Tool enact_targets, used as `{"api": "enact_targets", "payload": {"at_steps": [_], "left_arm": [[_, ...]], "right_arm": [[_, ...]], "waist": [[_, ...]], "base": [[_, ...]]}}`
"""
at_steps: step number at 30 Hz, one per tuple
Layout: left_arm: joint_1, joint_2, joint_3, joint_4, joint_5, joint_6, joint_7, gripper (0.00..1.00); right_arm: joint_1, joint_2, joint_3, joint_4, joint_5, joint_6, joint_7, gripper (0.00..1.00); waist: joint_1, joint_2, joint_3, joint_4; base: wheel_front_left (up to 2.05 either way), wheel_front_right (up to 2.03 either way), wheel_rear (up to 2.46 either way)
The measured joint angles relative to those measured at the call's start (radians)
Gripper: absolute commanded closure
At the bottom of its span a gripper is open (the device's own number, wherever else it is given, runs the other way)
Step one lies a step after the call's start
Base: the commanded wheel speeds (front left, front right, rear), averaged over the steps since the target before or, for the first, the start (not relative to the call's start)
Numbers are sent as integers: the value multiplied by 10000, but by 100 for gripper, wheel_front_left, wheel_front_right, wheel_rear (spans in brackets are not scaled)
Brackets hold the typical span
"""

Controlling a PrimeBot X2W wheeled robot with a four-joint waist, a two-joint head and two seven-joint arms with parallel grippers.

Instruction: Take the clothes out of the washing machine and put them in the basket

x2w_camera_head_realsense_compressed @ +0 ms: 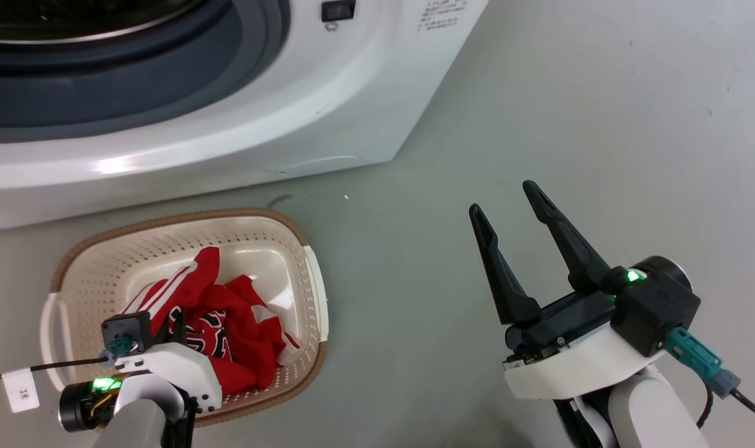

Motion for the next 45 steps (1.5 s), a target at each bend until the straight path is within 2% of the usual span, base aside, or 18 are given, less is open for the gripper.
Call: {"api": "enact_targets", "payload": {"at_steps": [6,14,15,16,17,24,31,37,45], "left_arm": [[-677,-161,389,1620,86,-167,-25,100],[-1318,-405,295,3515,288,-637,-21,100],[-1505,-564,267,4098,219,-811,59,58],[-1560,-587,274,4219,174,-880,69,26],[-1577,-598,286,4297,125,-947,67,0],[-1459,-803,364,4560,-48,-1089,13,0],[-798,-1114,560,4301,-194,-1177,-2,0],[-253,-1267,719,3175,75,-943,-25,0],[398,-1452,1174,782,780,-621,-27,0]], "right_arm": [[-216,0,19,-58,0,0,-130,0],[-296,2,27,-84,-23,0,-169,0],[-337,4,44,-44,-31,0,-165,0],[-339,4,50,-15,-31,0,-163,0],[-349,6,52,21,-31,0,-167,0],[-355,4,44,378,79,0,-251,0],[-21,6,-69,842,228,0,-230,0],[455,6,-330,1137,244,0,-23,0],[1059,6,-731,1197,134,0,199,0]], "waist": [[0,0,848,-292],[0,0,1371,-477],[0,0,1300,-442],[0,0,1242,-431],[0,0,1170,-419],[-1,0,274,-283],[-2,0,-1150,-47],[-3,0,-2425,226],[-4,0,-3689,823]], "base": [[0,0,0],[0,0,0],[0,0,0],[0,0,0],[0,0,0],[0,0,0],[0,0,0],[0,0,0],[0,0,0]]}}
